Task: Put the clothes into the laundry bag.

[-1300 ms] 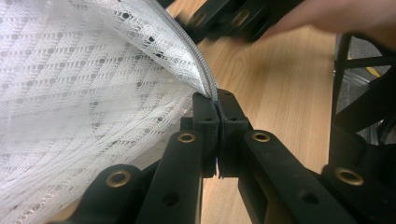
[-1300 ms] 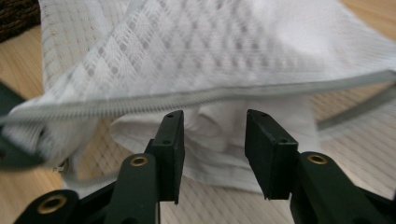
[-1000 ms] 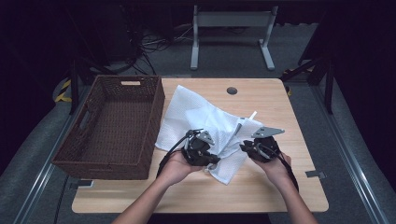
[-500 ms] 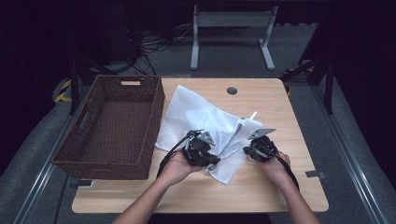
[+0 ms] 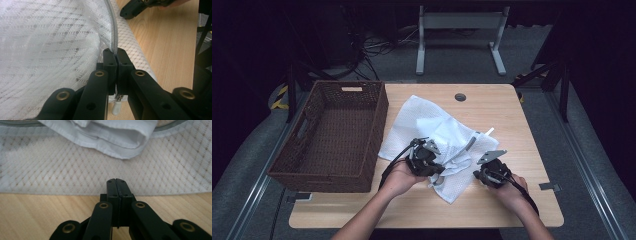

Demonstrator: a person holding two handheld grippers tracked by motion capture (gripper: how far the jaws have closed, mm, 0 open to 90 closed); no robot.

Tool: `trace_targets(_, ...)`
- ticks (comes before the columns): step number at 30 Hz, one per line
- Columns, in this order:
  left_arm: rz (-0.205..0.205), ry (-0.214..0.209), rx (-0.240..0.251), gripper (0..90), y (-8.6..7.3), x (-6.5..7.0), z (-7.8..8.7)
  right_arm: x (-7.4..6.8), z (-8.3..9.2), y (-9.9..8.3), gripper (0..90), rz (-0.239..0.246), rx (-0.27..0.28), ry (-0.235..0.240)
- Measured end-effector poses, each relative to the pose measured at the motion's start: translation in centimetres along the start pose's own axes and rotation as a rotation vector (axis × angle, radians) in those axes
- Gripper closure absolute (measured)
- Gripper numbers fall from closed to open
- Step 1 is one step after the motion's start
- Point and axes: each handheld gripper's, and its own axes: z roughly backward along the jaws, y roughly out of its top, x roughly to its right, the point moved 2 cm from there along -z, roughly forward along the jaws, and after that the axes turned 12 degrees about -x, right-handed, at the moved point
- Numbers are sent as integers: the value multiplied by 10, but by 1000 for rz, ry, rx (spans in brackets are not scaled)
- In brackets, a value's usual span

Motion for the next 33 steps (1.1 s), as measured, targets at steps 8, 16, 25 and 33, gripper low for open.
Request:
trace_targets(8,-26,16,18,683,-7,19,21,1,4,-1,864,-26,32,18)
trace_targets(16,-75,-24,-30,621,-24,48,-7,2,10,1,686,-23,74,46)
trace_targets(25,-120,-5,-73,535,-20,55,-44,6,11,-1,583,-33,94,51)
trace_targets(33,-174,60,-104,561,-19,65,-58,6,13,-1,534,-41,105,39)
